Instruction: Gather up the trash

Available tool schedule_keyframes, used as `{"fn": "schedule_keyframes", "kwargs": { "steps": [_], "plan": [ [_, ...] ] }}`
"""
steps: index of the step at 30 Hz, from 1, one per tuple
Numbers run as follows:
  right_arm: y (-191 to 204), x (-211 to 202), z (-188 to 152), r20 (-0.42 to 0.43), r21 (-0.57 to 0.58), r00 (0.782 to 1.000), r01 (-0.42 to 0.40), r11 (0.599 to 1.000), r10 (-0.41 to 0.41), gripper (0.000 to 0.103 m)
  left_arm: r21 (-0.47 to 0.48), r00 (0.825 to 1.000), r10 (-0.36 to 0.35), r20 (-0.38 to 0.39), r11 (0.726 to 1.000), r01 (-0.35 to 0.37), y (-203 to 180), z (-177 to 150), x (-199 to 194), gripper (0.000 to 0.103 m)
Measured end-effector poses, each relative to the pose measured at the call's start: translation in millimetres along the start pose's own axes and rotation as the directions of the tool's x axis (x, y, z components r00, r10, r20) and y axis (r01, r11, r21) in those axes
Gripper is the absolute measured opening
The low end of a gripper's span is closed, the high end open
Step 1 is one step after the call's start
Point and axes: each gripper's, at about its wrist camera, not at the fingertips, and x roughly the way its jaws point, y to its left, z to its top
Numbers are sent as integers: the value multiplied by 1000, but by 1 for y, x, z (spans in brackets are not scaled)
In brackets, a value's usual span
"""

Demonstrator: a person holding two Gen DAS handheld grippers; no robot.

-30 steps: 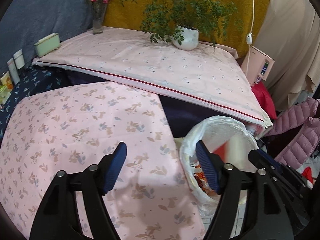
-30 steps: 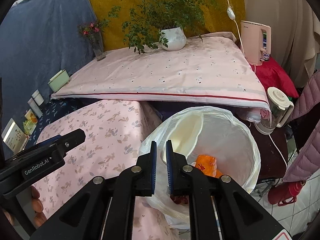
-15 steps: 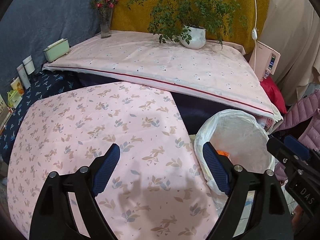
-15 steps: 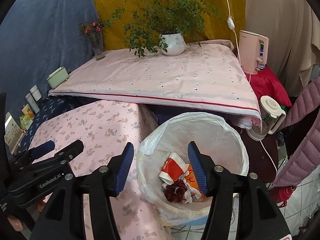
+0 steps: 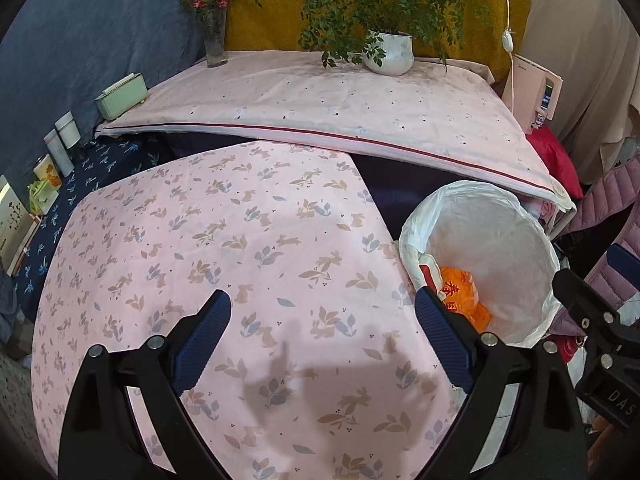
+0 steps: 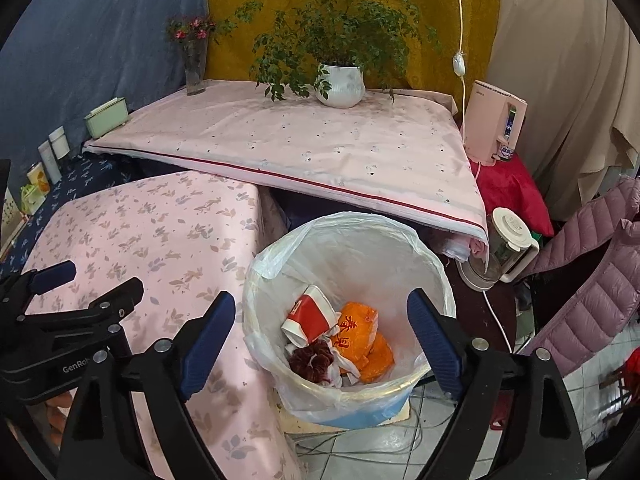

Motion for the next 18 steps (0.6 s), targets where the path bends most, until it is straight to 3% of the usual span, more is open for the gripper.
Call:
{"fn": "schedule_keyframes", "kwargs": {
  "steps": [11,12,18],
  "plan": [
    [3,2,-14,-30,-18,1000,-11,1000,10,91,-2,1000,8,-17,1000,-8,3,-10,-5,89],
    [3,2,-15,-31,-17,999,-10,1000,9,98,-5,1000,9,-16,1000,-9,3,-11,-6,89],
    [4,2,-19,-28,-22,1000,-10,1000,9,96,-19,1000,7,-19,1000,-7,4,-12,-8,89]
  ]
}}
